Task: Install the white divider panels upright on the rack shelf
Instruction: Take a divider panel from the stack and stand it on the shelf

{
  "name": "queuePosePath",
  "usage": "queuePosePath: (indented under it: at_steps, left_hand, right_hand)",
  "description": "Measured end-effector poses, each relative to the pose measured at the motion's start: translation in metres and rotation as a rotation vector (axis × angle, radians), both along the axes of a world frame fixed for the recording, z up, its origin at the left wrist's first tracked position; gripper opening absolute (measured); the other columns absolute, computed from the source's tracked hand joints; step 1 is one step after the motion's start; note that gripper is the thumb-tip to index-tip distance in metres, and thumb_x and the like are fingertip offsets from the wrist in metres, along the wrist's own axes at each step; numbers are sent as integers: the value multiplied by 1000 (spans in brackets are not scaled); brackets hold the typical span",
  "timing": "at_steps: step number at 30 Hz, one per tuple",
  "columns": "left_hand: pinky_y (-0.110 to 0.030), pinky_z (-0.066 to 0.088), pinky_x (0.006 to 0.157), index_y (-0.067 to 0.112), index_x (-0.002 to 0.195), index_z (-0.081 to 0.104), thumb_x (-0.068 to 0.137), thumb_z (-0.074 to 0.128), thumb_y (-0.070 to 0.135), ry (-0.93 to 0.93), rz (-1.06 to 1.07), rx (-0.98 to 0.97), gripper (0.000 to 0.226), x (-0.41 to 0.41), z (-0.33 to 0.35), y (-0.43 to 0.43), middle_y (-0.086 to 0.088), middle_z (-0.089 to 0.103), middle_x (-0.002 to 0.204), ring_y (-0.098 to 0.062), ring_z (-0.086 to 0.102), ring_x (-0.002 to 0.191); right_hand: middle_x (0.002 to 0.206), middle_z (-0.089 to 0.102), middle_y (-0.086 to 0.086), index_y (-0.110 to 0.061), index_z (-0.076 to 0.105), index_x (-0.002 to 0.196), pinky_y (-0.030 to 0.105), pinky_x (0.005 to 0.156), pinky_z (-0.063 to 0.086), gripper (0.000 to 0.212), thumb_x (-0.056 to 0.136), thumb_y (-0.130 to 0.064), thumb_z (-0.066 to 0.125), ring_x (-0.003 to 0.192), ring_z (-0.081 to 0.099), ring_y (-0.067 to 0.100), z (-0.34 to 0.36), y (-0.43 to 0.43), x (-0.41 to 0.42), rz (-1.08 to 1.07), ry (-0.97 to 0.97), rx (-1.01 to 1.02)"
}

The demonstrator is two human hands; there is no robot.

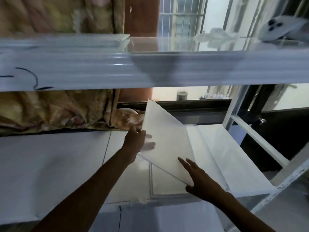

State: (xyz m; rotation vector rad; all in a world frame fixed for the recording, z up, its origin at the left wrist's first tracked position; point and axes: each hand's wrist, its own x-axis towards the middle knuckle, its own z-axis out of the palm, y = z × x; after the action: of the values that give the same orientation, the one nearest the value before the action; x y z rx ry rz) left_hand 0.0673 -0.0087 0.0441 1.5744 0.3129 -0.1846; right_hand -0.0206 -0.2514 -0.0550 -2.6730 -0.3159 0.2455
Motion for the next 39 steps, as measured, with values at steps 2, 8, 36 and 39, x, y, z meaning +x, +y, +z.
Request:
queuePosePath:
  at_steps: [2,8,36,39]
  left_hand:
    - [-54,60,77,17,99,56,82,55,28,-65,18,89,21,3,4,11,-17,72,107,-40,72,84]
    - [-43,62,71,1,98,66,90,64,6,-114,105,-27,10,-20,32,44,-21,72,103,-35,74,76]
    - [-53,54,90,1,83,57,77,51,-12,-188,263,-109,15,-140,81,356,-20,63,103,-39,60,95]
    - [-53,55,89,1,97,63,81,45,-15,-197,237,-93,29,-143,87,386,-19,63,108,-44,58,103]
  right_hand:
    - [164,10,-3,-60,-15,138,37,105,42,106,83,-21,67,133,44,25,10,4,7,29,-6,-8]
    - [164,12,-1,-50,-8,148,42,113,35,103,81,-24,65,145,28,26,37,27,25,150,-34,-42]
    - [163,18,3,-48,-7,150,36,115,33,106,80,-22,68,144,30,22,46,370,-37,363,-42,173]
    - [162,21,5,-42,-6,152,35,118,27,105,81,-24,70,147,25,22,45,406,-43,376,-14,193]
